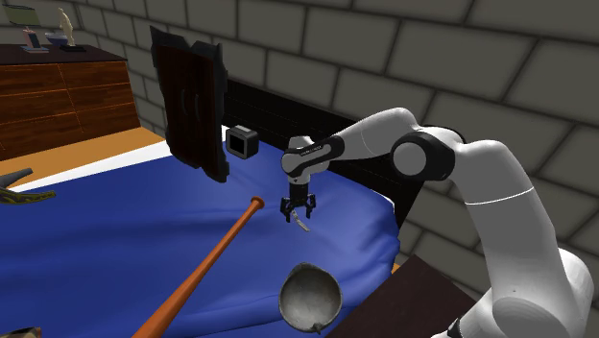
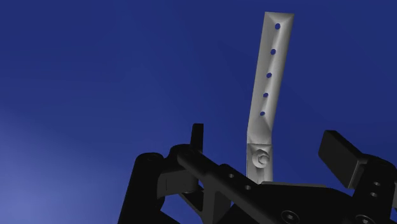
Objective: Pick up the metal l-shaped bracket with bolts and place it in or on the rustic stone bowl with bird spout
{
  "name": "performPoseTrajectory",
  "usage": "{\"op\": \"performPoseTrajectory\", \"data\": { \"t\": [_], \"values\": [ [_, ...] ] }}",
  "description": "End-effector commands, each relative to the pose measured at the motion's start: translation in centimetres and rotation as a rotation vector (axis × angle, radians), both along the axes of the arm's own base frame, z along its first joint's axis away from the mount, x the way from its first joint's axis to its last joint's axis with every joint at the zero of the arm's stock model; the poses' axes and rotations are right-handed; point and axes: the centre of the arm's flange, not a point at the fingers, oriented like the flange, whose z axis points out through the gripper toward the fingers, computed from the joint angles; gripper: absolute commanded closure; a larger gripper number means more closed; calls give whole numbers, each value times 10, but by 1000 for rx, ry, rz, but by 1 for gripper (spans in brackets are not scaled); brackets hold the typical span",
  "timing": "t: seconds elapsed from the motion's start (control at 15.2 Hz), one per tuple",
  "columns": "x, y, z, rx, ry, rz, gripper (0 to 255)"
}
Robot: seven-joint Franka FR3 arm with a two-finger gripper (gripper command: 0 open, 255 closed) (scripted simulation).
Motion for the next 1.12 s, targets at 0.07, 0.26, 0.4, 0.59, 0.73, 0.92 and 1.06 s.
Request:
{"op": "performPoseTrajectory", "data": {
  "t": [0.07,0.26,0.4,0.59,0.73,0.92,1.06],
  "values": [
    [0,0,0,0,0,0,255],
    [0,-1,1,0,0,0,255],
    [1,-3,0,0,0,0,255],
    [-3,-5,-2,0,0,0,255],
    [0,0,5,0,0,0,255],
    [0,0,21,0,0,0,255],
    [0,0,32,0,0,0,255]
  ]
}}
